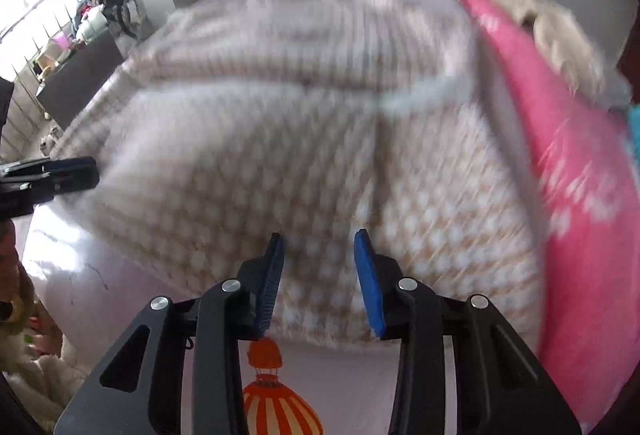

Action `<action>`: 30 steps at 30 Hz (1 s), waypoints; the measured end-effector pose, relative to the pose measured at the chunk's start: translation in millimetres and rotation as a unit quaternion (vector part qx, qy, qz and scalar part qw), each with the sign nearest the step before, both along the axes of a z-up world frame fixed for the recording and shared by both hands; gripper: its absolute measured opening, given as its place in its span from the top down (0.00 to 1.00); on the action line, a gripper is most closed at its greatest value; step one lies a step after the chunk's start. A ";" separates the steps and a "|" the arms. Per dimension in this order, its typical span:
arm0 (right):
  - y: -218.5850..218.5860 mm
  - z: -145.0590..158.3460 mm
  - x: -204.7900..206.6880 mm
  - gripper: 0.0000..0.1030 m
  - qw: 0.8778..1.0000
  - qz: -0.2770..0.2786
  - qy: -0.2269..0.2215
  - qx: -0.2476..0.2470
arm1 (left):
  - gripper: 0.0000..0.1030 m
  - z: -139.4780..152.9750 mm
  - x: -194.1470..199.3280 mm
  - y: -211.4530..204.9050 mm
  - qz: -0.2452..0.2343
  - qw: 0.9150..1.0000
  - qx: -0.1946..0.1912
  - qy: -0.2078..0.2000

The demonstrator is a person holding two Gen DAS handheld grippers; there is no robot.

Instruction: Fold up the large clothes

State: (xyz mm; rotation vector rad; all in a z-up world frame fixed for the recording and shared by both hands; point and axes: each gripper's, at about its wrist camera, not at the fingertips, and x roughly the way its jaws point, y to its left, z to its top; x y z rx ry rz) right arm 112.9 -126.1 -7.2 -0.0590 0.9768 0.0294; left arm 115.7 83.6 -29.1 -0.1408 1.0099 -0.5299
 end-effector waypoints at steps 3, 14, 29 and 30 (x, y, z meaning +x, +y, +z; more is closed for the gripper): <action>-1.8 8.8 3.3 0.65 0.999 -0.008 -0.028 0.015 | 0.50 1.6 10.2 6.4 0.022 1.000 -0.005 -0.013; -43.2 14.0 -31.2 0.43 0.994 -0.085 -0.024 0.063 | 0.46 13.8 -30.6 53.3 0.060 0.997 -0.043 -0.017; -112.0 -36.1 -58.3 0.40 0.951 -0.227 -0.011 0.208 | 0.43 -50.9 -28.1 101.1 0.195 0.948 -0.241 0.079; -115.6 -37.3 -57.1 0.40 0.948 -0.232 -0.019 0.218 | 0.43 -52.6 -25.9 100.1 0.202 0.944 -0.248 0.077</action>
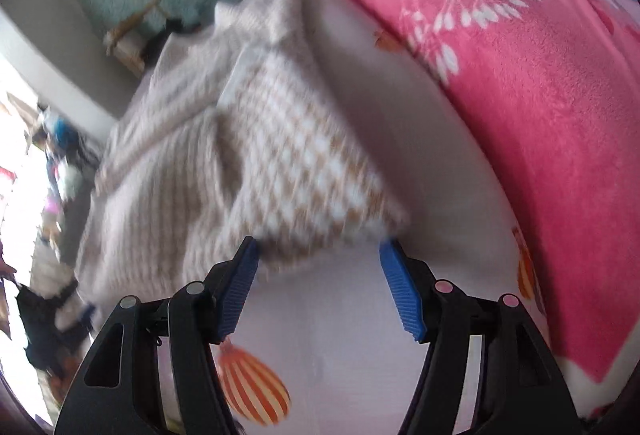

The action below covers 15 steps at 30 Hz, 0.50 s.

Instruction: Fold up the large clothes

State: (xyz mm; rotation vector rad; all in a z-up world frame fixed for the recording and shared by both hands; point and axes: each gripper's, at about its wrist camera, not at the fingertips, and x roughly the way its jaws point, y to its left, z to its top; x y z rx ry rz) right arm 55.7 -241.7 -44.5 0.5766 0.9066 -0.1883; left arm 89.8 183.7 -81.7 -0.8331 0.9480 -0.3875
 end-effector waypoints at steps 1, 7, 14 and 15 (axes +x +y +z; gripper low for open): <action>-2.4 -1.2 0.5 0.40 1.000 -0.009 -0.010 0.010 | 0.43 0.7 1.3 -1.5 0.009 1.000 -0.001 -0.003; 6.7 -1.8 3.2 0.45 0.996 -0.074 -0.045 -0.008 | 0.61 15.5 7.2 -21.2 0.037 0.992 0.117 -0.013; 27.9 30.9 6.3 0.86 0.991 -0.045 -0.054 -0.116 | 0.89 50.6 -1.0 -57.4 0.029 0.956 0.281 -0.074; 32.0 40.6 2.8 0.88 0.989 -0.040 -0.065 -0.125 | 0.91 58.0 -5.6 -58.4 0.030 0.953 0.288 -0.086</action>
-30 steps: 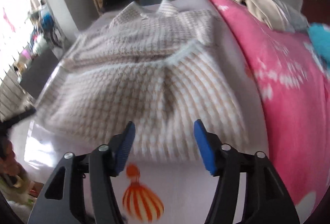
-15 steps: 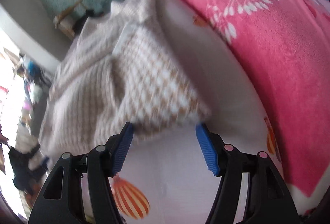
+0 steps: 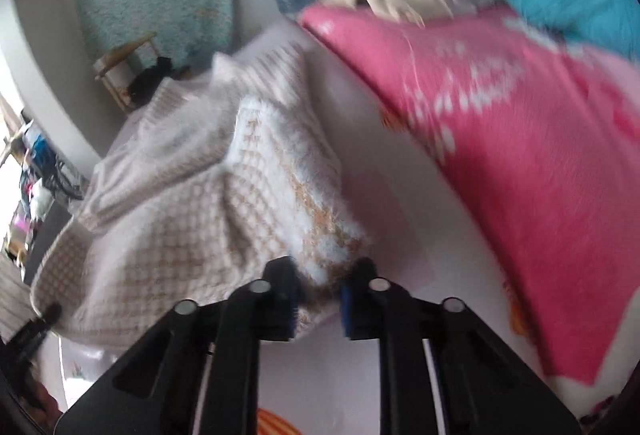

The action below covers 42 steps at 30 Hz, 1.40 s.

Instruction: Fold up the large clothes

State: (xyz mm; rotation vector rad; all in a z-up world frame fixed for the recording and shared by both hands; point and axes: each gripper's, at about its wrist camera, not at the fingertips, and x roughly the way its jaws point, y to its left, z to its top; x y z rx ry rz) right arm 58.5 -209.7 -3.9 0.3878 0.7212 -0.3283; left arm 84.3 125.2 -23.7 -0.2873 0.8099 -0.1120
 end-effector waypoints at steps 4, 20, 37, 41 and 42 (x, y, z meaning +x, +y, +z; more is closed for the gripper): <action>12.4 34.1 -15.8 0.90 0.999 0.017 -0.040 -0.030 | 0.93 33.5 -20.6 -1.5 -0.011 0.999 0.018 -0.049; -44.4 -23.1 -77.3 0.70 0.971 0.036 0.094 0.216 | 0.65 -14.8 -83.8 98.7 0.027 0.991 -0.069 0.109; 47.3 14.7 29.2 0.47 0.976 0.192 0.086 0.048 | 0.64 4.8 -8.0 -31.1 -0.181 0.980 0.027 0.072; 51.6 -7.1 51.7 0.47 0.974 0.193 0.118 0.032 | 0.65 -14.6 11.7 -34.3 -0.171 0.981 0.021 0.094; 50.2 -11.9 51.9 0.51 0.973 0.190 0.126 0.029 | 0.67 -17.0 15.3 -33.9 -0.166 0.981 0.021 0.095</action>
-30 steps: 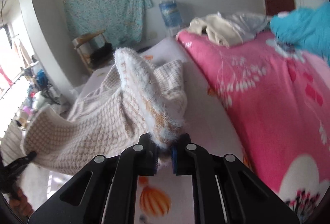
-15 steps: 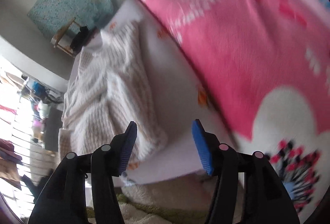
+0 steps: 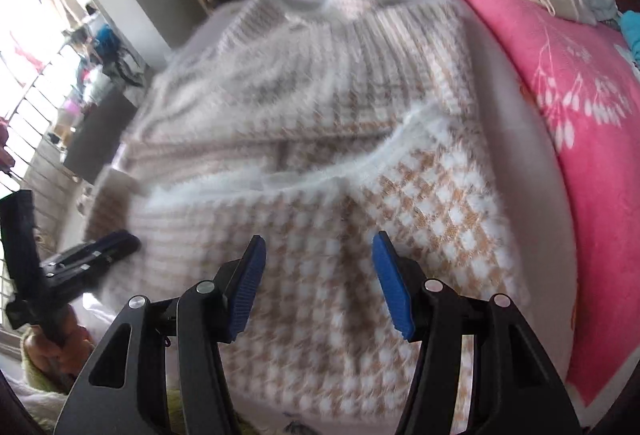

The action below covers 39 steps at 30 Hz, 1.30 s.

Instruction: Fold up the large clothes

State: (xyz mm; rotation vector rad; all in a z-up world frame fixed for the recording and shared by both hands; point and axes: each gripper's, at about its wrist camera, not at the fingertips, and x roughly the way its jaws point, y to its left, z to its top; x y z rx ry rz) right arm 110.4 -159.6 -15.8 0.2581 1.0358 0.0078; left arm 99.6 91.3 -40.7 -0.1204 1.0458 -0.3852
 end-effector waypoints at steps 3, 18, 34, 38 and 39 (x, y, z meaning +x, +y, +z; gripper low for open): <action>0.8 -13.7 3.8 0.83 1.000 0.001 0.024 -0.003 | 0.83 -3.8 3.0 3.0 0.003 1.000 0.010 -0.008; 2.3 -15.6 19.3 0.92 1.000 -0.013 0.019 -0.016 | 0.83 1.1 19.7 1.1 -0.022 0.999 0.006 -0.034; -44.2 -7.5 16.3 0.91 0.993 -0.066 -0.007 -0.097 | 0.89 5.9 50.8 56.4 0.064 0.995 0.061 -0.042; -40.5 19.1 7.2 0.92 0.990 -0.078 -0.057 -0.106 | 0.92 30.2 46.7 52.6 0.064 0.992 0.059 -0.088; -41.2 21.5 8.5 0.92 0.989 -0.079 -0.060 -0.107 | 0.92 35.9 48.7 53.0 0.068 0.992 0.055 -0.095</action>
